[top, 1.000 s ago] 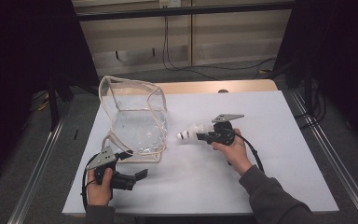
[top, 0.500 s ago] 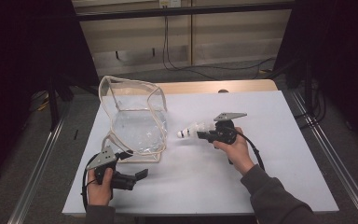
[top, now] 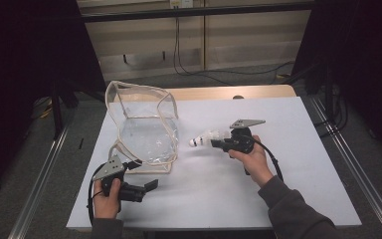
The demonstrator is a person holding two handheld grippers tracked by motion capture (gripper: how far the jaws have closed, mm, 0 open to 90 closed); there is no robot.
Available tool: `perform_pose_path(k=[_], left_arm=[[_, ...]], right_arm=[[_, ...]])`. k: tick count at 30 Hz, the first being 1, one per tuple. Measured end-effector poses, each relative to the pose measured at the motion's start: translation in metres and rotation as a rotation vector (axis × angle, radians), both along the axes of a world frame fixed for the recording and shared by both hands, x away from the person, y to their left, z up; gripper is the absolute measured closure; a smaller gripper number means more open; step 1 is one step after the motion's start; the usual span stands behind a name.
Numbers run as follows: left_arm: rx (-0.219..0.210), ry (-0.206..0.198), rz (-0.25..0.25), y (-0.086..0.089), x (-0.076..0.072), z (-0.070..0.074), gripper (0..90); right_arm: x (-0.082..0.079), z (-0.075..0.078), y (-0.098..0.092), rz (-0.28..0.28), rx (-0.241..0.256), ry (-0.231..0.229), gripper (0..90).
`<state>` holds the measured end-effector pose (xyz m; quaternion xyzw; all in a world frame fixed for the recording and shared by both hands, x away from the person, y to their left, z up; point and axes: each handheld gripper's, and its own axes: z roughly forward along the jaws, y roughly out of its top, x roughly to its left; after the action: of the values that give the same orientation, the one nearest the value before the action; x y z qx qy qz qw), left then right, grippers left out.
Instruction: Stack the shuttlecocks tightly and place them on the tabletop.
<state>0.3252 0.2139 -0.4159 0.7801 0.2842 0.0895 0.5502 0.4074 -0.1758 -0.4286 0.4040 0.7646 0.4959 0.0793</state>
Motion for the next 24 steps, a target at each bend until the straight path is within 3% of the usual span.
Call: perform_pose_path(k=[24], left_arm=[[-0.008,0.012,-0.007,-0.003,0.005,-0.001,2.7]], right_arm=[[-0.002,0.019,-0.007,-0.002,0.01,-0.014,87.9]])
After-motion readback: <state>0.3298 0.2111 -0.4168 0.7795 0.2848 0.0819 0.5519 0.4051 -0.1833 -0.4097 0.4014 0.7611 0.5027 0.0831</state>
